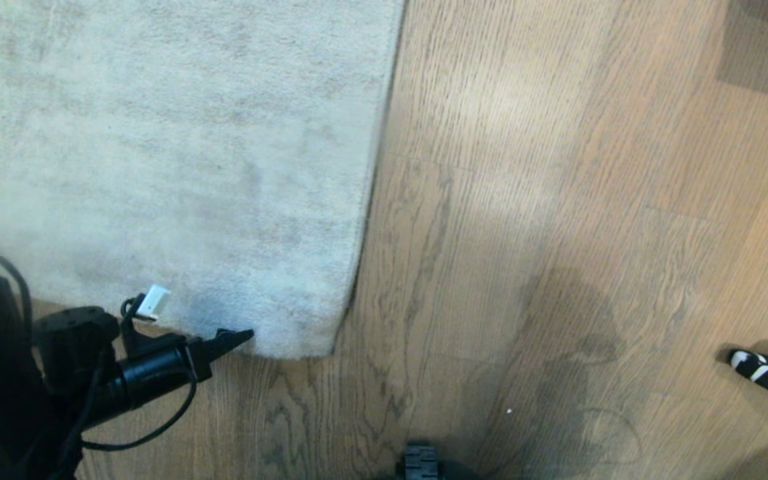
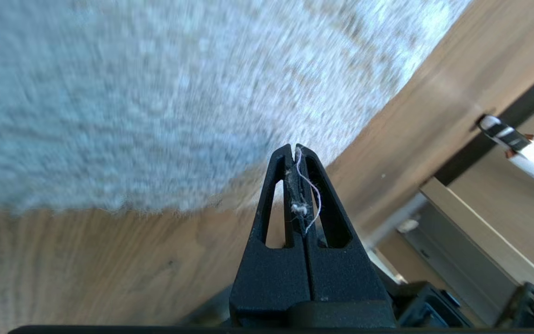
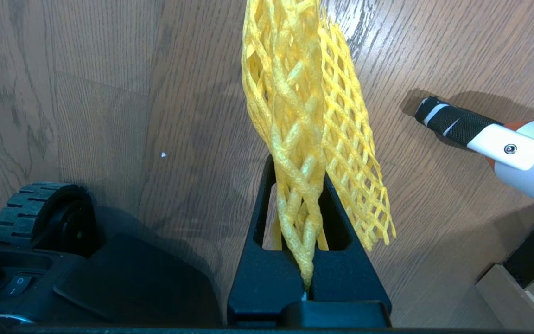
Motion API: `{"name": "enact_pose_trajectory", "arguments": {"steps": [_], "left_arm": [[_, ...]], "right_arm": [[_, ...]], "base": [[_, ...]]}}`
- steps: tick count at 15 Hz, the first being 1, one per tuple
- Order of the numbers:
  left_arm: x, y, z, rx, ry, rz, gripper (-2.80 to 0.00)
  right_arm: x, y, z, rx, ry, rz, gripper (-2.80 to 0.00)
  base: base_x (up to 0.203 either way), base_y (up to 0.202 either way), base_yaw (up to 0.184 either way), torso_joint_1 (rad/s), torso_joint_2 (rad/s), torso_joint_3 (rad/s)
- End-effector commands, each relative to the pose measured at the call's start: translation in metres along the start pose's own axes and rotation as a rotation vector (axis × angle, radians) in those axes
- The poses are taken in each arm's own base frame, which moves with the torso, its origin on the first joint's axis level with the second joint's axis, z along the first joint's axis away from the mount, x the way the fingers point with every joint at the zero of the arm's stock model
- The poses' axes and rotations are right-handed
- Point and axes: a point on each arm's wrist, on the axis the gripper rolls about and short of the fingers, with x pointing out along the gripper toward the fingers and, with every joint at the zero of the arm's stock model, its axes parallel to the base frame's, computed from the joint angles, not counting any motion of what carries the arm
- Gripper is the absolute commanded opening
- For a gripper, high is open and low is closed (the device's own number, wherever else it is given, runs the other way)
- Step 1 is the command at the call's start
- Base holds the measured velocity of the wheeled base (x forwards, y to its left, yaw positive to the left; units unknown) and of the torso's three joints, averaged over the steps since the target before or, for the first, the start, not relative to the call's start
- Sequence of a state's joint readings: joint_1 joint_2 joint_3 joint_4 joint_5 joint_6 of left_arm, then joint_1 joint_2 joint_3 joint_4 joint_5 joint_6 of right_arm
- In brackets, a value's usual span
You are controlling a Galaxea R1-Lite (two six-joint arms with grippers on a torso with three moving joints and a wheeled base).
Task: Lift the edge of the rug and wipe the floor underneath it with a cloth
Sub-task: Place the foam protection net on the floor
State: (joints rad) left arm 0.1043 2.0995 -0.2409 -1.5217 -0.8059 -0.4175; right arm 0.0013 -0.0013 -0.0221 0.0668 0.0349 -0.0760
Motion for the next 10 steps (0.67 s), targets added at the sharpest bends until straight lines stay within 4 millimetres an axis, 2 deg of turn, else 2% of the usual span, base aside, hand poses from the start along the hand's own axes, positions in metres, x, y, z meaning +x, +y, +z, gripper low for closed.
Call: {"name": "enact_pose_trajectory", "arguments": {"steps": [1, 3, 10], "left_arm": [[0.002, 0.004, -0.004, -0.01, 0.008, -0.027, -2.8], [0.002, 0.005, -0.004, -0.045, 0.03, -0.073, -2.8], [0.017, 0.028, 0.012, -0.009, -0.02, -0.074, -2.8]], "right_arm": [[0.0, 0.0, 0.0, -0.001, 0.001, 0.001, -2.8], [0.0, 0.0, 0.0, -0.001, 0.001, 0.001, -2.8], [0.0, 0.0, 0.0, -0.001, 0.002, 0.001, -2.8]], "base": [[0.0, 0.0, 0.0, 0.0, 0.0, 0.0], [0.0, 0.0, 0.0, 0.0, 0.0, 0.0], [0.0, 0.0, 0.0, 0.0, 0.0, 0.0]]}}
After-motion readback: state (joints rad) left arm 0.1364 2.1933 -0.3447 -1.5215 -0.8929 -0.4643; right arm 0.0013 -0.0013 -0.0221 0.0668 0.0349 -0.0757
